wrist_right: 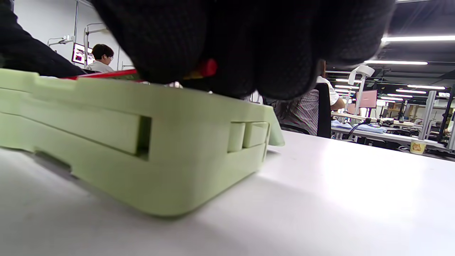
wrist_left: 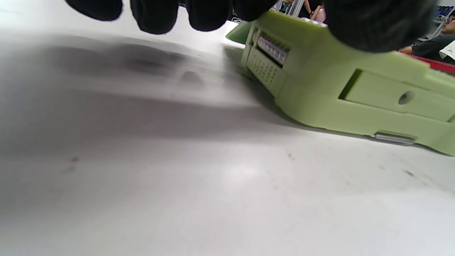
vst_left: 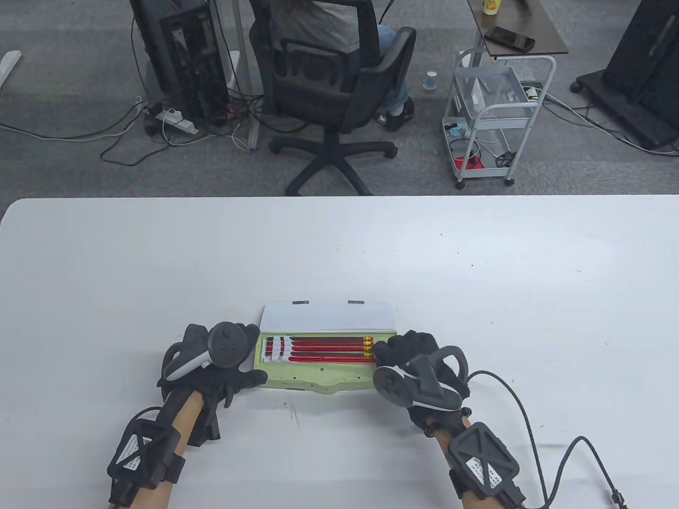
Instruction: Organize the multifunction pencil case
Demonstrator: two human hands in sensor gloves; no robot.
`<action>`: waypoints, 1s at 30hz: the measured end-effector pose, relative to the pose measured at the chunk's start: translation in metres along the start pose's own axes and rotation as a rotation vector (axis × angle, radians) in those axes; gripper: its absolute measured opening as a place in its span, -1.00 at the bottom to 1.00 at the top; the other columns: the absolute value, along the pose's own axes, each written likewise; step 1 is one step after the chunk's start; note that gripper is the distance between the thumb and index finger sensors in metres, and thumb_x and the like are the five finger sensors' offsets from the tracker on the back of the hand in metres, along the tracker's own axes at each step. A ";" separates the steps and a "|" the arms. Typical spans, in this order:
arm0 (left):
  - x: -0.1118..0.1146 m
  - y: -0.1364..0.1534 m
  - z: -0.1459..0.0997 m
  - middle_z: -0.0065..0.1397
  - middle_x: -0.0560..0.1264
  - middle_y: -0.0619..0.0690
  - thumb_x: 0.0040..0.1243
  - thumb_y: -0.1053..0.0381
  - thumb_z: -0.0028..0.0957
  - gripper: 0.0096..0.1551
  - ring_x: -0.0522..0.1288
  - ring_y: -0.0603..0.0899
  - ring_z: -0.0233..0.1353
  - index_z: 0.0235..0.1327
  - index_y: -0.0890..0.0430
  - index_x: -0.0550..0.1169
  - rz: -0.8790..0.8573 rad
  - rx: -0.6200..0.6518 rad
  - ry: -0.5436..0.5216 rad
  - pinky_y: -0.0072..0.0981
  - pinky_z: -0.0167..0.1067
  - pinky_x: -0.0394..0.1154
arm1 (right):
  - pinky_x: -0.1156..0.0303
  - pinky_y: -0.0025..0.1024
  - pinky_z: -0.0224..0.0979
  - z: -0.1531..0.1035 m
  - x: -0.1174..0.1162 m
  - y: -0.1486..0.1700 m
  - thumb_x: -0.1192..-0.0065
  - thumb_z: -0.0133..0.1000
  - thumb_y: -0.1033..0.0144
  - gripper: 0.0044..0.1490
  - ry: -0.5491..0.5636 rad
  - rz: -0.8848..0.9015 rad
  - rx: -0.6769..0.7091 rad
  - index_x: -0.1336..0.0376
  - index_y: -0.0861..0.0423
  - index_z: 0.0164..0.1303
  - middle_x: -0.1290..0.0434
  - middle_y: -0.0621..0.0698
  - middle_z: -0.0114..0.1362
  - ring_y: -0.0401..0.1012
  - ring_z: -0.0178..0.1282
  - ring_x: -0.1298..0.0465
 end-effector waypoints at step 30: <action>0.001 -0.001 0.001 0.78 0.09 0.18 0.13 -0.39 -0.23 0.17 0.18 0.48 0.67 0.65 -0.01 0.03 0.000 -0.004 0.006 0.54 0.42 0.17 | -0.45 0.18 0.41 0.000 0.004 0.001 -0.22 0.14 0.13 -0.37 0.033 0.003 -0.036 -0.34 0.18 0.36 -0.53 0.14 0.31 0.12 0.30 -0.57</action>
Point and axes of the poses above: the tracker on the back of each hand, its own y axis roughly to the little-finger side, its own z axis roughly from the wrist to the fingertips, x = y × z, the point moved 3 cm from there along z, roughly from the wrist to the fingertips
